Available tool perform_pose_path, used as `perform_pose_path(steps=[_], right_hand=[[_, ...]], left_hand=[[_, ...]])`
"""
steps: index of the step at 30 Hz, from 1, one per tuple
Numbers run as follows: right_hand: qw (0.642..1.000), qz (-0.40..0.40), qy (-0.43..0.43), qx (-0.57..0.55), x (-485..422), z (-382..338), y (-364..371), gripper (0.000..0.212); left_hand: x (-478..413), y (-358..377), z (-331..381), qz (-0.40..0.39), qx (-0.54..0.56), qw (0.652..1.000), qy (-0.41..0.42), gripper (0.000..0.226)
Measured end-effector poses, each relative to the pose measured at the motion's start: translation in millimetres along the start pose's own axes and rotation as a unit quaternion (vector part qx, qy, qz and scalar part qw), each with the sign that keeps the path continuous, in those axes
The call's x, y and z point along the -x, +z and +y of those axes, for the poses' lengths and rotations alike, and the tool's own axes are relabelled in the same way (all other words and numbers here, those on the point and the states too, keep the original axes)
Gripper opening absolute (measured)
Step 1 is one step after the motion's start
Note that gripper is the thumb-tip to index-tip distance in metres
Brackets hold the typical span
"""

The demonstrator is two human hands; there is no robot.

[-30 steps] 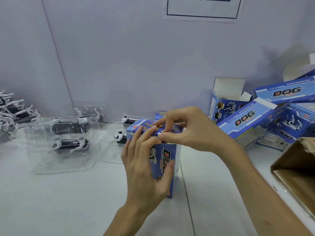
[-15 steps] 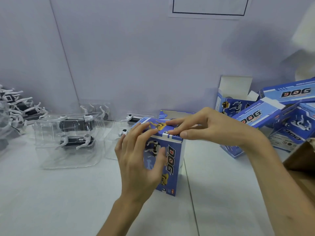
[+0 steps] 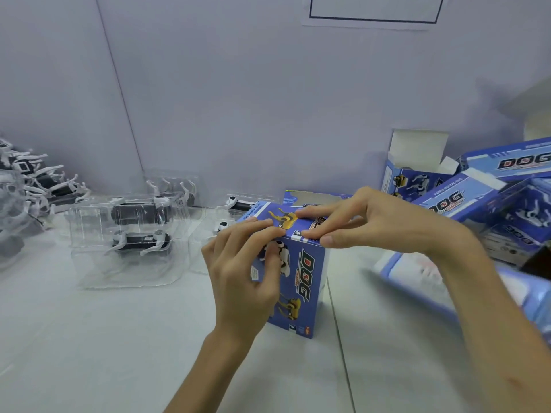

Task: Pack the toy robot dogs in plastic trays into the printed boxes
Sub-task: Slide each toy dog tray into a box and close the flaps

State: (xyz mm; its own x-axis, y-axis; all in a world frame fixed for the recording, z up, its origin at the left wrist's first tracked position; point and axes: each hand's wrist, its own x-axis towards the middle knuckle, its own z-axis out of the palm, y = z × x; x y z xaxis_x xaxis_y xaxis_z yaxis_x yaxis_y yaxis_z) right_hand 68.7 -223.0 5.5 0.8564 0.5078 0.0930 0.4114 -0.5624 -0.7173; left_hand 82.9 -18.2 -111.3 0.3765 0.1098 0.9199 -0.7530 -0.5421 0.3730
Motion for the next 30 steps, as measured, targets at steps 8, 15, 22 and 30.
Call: perform_pose_path(steps=[8,15,22,30], right_hand=[[0.999,0.002,0.02,0.025,-2,-3,3,0.023],[0.999,0.03,-0.018,-0.013,-2,9,3,0.018],[0.999,0.009,-0.025,-0.03,-1,15,-1,0.027],[0.997,0.065,-0.035,-0.017,-9,13,12,0.013]], left_hand=[[-7,0,-1,-0.005,0.017,1.0,0.014,0.013],[2,-8,-7,-0.047,0.024,0.999,0.0,0.023],[-3,-13,-10,-0.021,0.01,1.0,-0.011,0.022],[-13,-19,-15,-0.027,0.047,0.997,-0.057,0.015]])
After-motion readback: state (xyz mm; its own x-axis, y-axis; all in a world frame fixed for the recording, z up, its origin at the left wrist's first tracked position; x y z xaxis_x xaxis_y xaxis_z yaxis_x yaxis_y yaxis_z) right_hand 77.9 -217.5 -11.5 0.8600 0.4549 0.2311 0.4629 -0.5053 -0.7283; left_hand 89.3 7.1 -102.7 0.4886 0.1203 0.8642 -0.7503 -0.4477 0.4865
